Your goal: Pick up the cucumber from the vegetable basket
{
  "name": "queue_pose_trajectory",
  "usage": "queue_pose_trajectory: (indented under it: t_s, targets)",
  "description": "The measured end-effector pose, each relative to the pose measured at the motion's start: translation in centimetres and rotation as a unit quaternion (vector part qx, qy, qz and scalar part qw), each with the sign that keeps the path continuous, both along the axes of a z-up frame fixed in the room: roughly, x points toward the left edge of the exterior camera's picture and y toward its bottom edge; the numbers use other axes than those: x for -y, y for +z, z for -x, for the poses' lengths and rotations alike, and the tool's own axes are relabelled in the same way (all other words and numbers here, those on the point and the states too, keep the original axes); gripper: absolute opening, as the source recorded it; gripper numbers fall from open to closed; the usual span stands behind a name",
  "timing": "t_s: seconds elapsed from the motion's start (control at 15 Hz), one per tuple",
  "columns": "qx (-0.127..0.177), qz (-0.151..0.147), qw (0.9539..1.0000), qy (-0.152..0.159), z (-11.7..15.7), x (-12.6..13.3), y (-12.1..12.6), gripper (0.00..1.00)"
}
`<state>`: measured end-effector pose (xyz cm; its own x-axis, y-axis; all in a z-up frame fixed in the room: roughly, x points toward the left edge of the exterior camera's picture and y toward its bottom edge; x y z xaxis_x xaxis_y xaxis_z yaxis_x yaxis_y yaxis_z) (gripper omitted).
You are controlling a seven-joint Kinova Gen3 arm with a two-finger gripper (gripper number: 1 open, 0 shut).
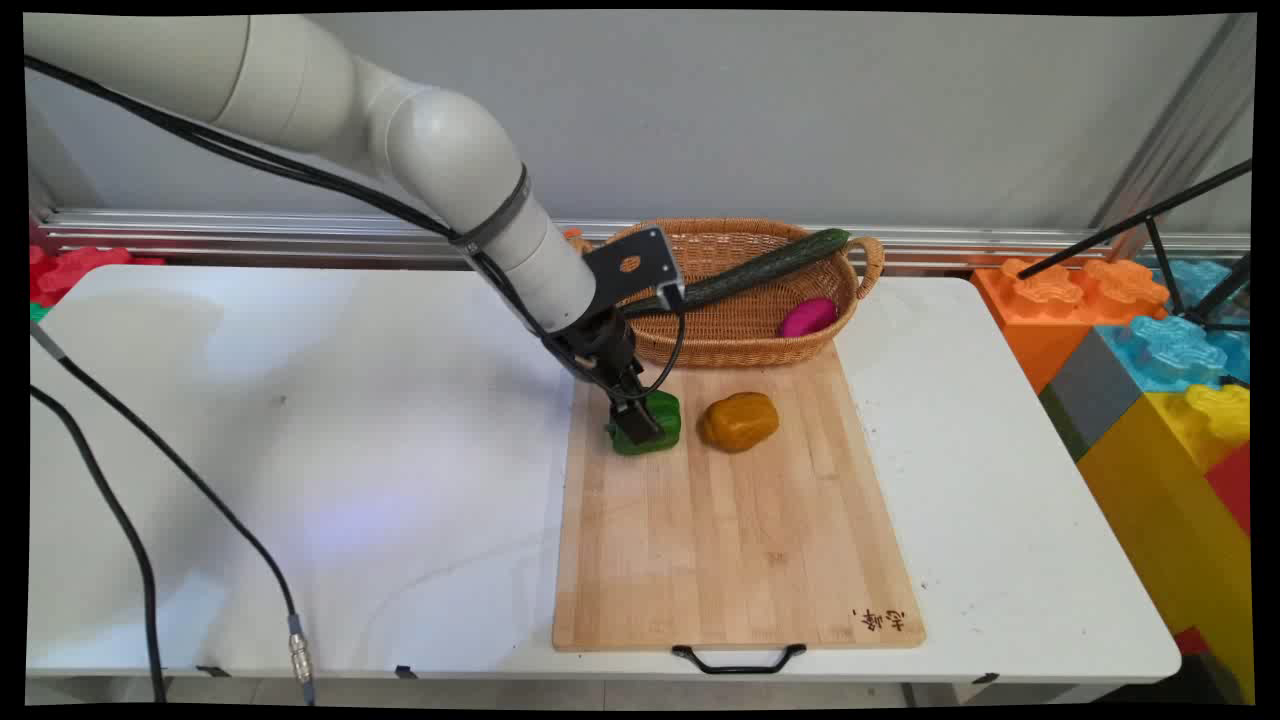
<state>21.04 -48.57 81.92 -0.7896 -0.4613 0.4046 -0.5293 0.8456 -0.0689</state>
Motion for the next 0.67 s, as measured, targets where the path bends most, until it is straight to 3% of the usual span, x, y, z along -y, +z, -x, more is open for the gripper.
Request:
queue_pose_trajectory:
  t_s: [0.33,0.67]
  targets:
    - [-0.019,0.006,0.9998,0.004,1.2,0.8,2.8,1.00]
    - [-0.021,0.051,0.9984,0.012,1.2,4.3,6.6,1.00]
